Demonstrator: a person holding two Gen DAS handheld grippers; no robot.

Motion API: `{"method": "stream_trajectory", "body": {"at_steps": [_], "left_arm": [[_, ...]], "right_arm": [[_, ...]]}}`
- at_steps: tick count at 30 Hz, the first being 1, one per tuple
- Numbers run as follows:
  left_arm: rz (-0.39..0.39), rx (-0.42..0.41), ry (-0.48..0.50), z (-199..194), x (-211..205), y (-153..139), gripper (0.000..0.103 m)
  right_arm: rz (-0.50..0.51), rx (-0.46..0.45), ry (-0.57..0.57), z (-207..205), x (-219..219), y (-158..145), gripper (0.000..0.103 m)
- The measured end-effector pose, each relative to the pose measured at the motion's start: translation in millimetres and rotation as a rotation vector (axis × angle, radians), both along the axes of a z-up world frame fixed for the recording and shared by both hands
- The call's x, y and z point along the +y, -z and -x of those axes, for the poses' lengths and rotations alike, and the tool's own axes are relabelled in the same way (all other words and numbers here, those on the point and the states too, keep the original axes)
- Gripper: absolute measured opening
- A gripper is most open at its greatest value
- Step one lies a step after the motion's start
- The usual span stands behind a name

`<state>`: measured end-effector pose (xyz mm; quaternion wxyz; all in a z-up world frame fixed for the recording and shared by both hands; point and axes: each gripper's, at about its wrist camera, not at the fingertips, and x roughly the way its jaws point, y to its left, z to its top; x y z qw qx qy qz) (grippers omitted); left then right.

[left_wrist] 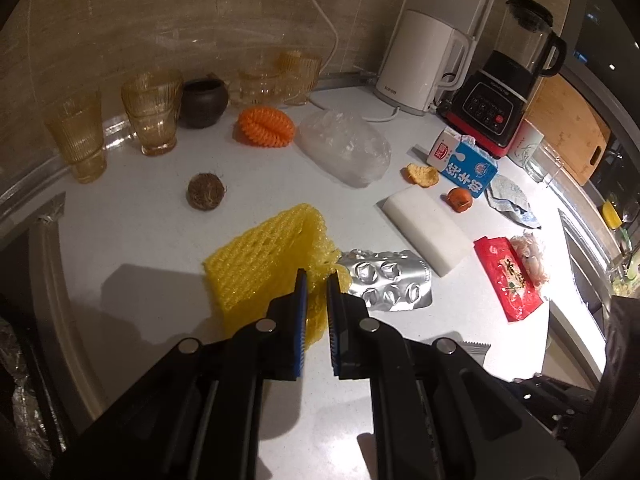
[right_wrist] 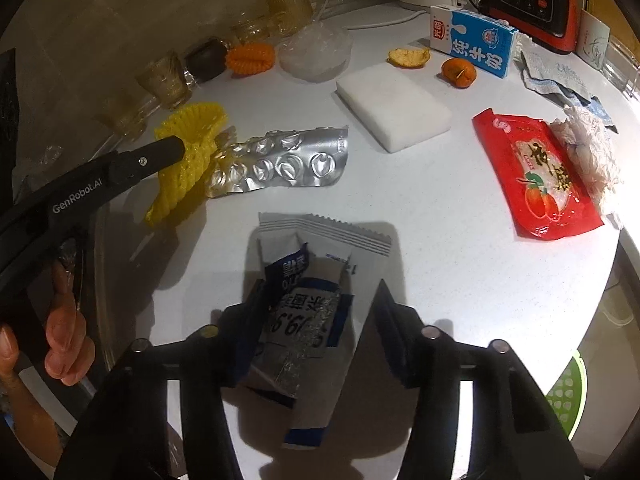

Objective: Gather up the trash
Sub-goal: 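Grasp the yellow foam net with the left tool while the right tool grasps the white-blue wrapper, then carry both items to the green basket and open both tools to drop them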

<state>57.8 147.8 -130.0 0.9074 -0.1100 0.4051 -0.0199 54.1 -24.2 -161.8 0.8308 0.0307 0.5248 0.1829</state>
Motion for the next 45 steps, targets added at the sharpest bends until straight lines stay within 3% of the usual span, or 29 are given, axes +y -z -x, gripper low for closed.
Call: {"method": "stream_trajectory", "body": {"at_steps": [4,5,11,16,25,32,40,45], "left_arm": [[-0.009,-0.014,0.009,9,-1,-11,0.009],[-0.011,-0.016,0.015,12,-2,-14,0.009],[-0.028,-0.04,0.055,32,-16,-35,0.009],[-0.009,-0.055,0.138,52,-45,-58,0.009],[0.014,-0.044,0.404,88,-161,-74,0.009],[-0.002,0.014,0.562,117,-258,-44,0.009],[0.002,0.17,0.626,135,-337,35,0.009],[0.001,0.281,0.617,135,-356,75,0.01]], "right_arm": [[-0.001,-0.022,-0.033,5,4,-7,0.009],[-0.005,-0.022,-0.037,6,4,-8,0.006],[-0.053,-0.034,-0.033,19,-9,-20,0.004],[-0.053,-0.112,-0.01,44,-43,-48,0.004],[0.026,-0.187,0.208,100,-160,-81,0.004],[0.059,-0.149,0.361,135,-245,-71,0.004],[0.061,-0.078,0.417,169,-311,-50,0.004],[0.055,-0.055,0.421,182,-331,-43,0.006]]}}
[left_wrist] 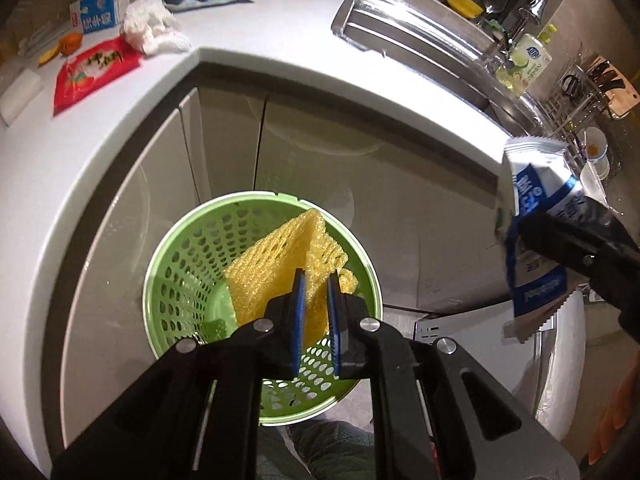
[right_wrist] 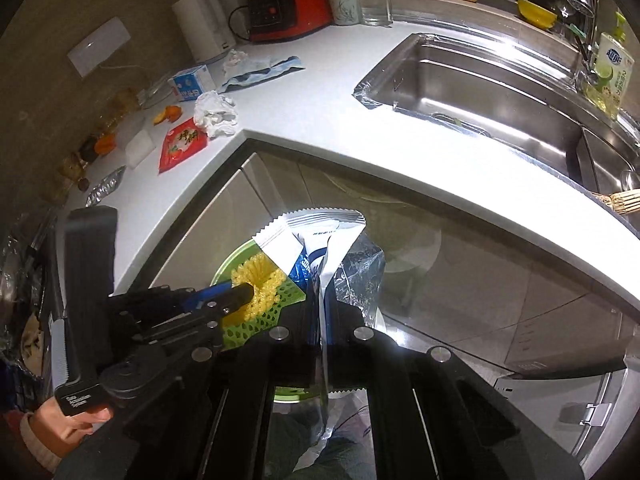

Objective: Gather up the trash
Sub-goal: 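Carry both items to the green basket and open both tools to drop them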

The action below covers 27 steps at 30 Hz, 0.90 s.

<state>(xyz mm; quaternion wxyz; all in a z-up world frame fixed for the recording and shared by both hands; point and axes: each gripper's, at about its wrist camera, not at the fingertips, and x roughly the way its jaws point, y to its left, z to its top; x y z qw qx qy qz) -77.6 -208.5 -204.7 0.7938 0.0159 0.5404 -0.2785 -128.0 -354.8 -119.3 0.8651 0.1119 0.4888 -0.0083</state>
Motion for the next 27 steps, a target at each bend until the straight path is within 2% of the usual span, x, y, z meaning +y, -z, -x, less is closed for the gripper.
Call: {"method": "stream_trajectory", "body": {"at_steps": [2,3,5,6,7,14,18,22,24,26,27], "left_arm": [[-0.013,0.023,-0.005,0,-1,7,0.013],[-0.02,0.029,-0.007,0,-1,9,0.019],[-0.029,0.03,-0.022,1,0,10,0.037],[-0.031,0.022,-0.032,2,1,7,0.049],[-0.031,0.012,-0.038,2,1,4,0.055],[-0.039,-0.034,-0.052,-1,13,-19,0.07],[-0.047,-0.069,-0.083,-5,29,-39,0.083],[-0.04,-0.118,-0.152,-10,62,-68,0.094],[-0.041,-0.156,-0.197,-14,82,-83,0.095],[-0.049,-0.179,-0.236,-19,101,-93,0.095],[-0.05,-0.186,-0.252,-20,110,-96,0.095]], "right_arm": [[-0.005,0.002,-0.004,3,-3,0,0.007],[-0.006,0.004,-0.008,4,-4,1,0.007],[-0.011,0.007,-0.014,3,-5,2,0.007],[-0.015,0.008,-0.017,3,-5,2,0.007],[-0.02,0.008,-0.018,3,-5,2,0.007],[-0.035,0.002,-0.033,-2,-1,2,0.007],[-0.037,-0.005,-0.048,-7,4,2,0.007],[-0.044,0.009,-0.091,-14,18,13,0.008],[-0.047,0.025,-0.124,-18,29,24,0.008],[-0.054,0.048,-0.151,-23,40,36,0.012],[-0.057,0.062,-0.162,-25,45,44,0.023]]}}
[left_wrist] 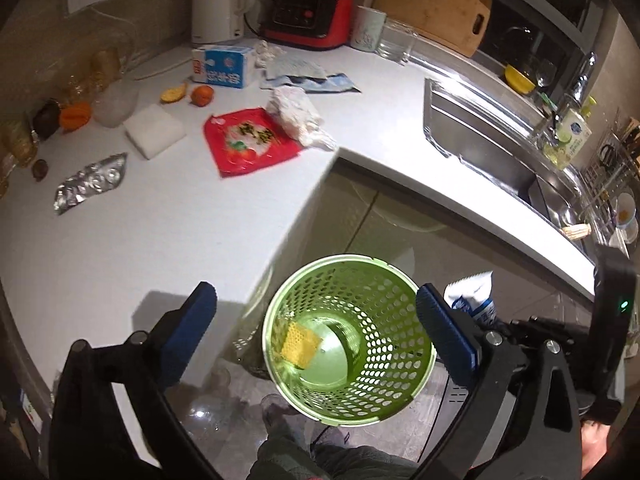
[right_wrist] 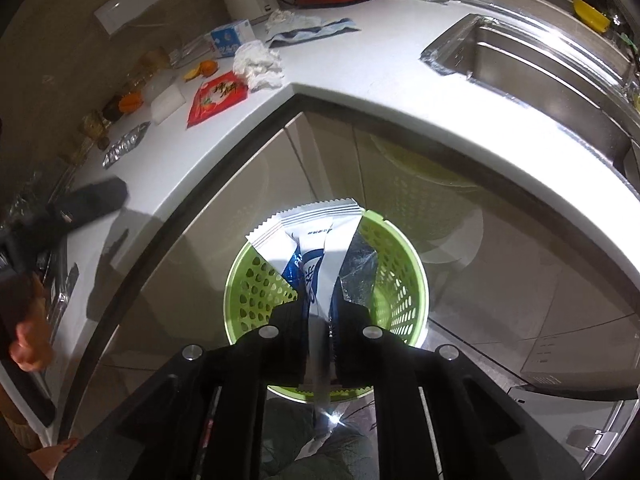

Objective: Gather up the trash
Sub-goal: 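Carry both items to the green basket and open both tools to drop them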

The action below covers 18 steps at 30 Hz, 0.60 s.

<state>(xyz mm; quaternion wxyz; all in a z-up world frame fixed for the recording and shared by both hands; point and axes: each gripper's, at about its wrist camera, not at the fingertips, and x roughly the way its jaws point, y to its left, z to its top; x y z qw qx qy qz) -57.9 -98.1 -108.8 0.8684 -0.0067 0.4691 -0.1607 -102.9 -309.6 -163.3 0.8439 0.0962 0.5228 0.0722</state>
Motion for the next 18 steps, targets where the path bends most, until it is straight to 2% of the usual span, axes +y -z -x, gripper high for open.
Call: {"method": "stream_trajectory", "body": {"at_steps": [1,3,4,9,18], "left_arm": [[-0.002,-0.01,-0.02,-2,11,-4,0.095],[-0.003,-0.029,-0.05,-3,28,-9,0.095],[-0.004,-0.036,-0.066,-4,36,-10,0.095],[-0.007,-0.039,-0.124,-11,72,-8,0.095],[-0.048,-0.058,-0.183,-39,121,2,0.095]], "right_arm": [[-0.001,0.012,-0.009,-2,5,6,0.048],[0.011,0.026,-0.018,-4,14,16,0.084],[0.02,0.019,-0.017,-5,18,18,0.088],[0.005,0.015,0.013,-19,26,14,0.094],[-0.035,-0.053,0.073,-48,39,-18,0.098]]}}
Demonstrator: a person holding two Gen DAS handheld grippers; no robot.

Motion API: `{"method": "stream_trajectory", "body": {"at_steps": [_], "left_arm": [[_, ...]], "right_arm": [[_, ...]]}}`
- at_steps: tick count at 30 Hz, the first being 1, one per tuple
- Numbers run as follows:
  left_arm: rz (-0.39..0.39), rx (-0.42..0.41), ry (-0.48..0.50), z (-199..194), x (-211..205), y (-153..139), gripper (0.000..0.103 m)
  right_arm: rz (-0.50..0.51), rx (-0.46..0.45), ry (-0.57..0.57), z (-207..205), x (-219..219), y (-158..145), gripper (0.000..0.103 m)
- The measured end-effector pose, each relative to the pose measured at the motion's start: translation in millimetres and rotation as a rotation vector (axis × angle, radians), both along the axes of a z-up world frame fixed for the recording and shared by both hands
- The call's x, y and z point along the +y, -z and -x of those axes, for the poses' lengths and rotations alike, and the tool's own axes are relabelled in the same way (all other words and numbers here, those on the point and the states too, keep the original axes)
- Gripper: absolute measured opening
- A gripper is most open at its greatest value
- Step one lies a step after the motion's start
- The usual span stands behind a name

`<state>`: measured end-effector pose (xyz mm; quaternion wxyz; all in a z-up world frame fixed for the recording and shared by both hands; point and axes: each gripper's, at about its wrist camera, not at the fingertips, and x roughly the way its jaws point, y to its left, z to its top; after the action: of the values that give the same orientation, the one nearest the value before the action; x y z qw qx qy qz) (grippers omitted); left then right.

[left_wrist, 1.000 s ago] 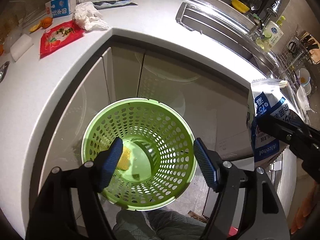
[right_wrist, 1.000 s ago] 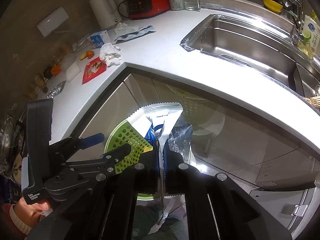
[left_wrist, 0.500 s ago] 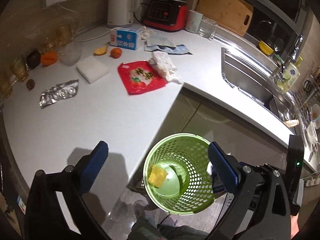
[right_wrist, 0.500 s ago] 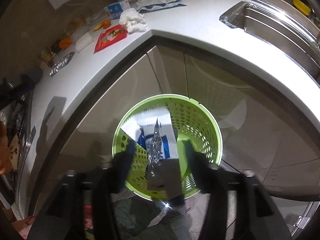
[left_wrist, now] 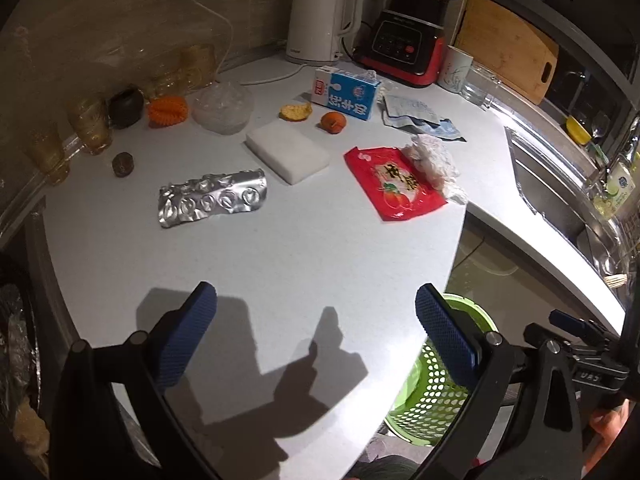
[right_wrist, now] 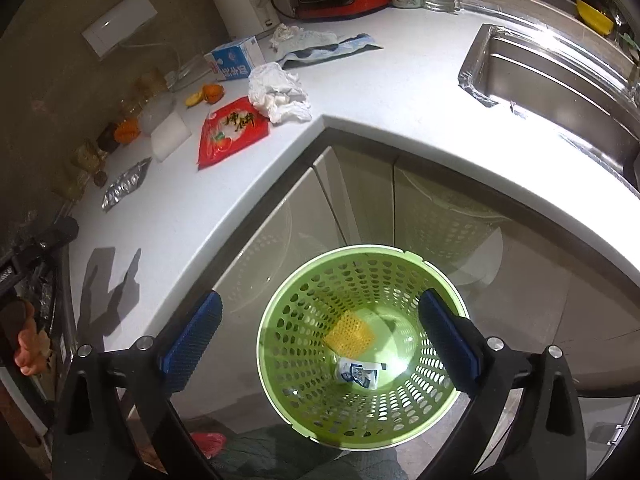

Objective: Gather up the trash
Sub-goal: 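Carry both items to the green basket and open both tools to drop them, then grasp the silver blister pack with the right tool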

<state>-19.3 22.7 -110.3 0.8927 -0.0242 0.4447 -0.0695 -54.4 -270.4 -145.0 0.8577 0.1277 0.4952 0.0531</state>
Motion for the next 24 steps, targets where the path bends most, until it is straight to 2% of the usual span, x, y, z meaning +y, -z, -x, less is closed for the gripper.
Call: {"method": "stream_trajectory", "body": {"at_steps": [5,10,18,20,24], "left_arm": [[-0.038,-0.033,-0.031,-24,25,4,0.095],[-0.083,-0.049,-0.002,-48,40,7,0.095],[-0.037,-0.034,-0.022,-78,61,14,0.095],[-0.04,-0.029,-0.025,-82,65,15,0.095],[-0.034,-0.016,-0.067,-85,72,15,0.095]], "right_arm": [[-0.005,-0.011,-0.016,-12,16,-9,0.098],[-0.004,-0.002,-0.056,-27,35,-10,0.098],[-0.005,0.012,-0.148,-60,64,-11,0.098],[-0.003,0.013,-0.189,-71,74,-13,0.098],[0.034,-0.02,-0.352,-96,104,-22,0.098]]}}
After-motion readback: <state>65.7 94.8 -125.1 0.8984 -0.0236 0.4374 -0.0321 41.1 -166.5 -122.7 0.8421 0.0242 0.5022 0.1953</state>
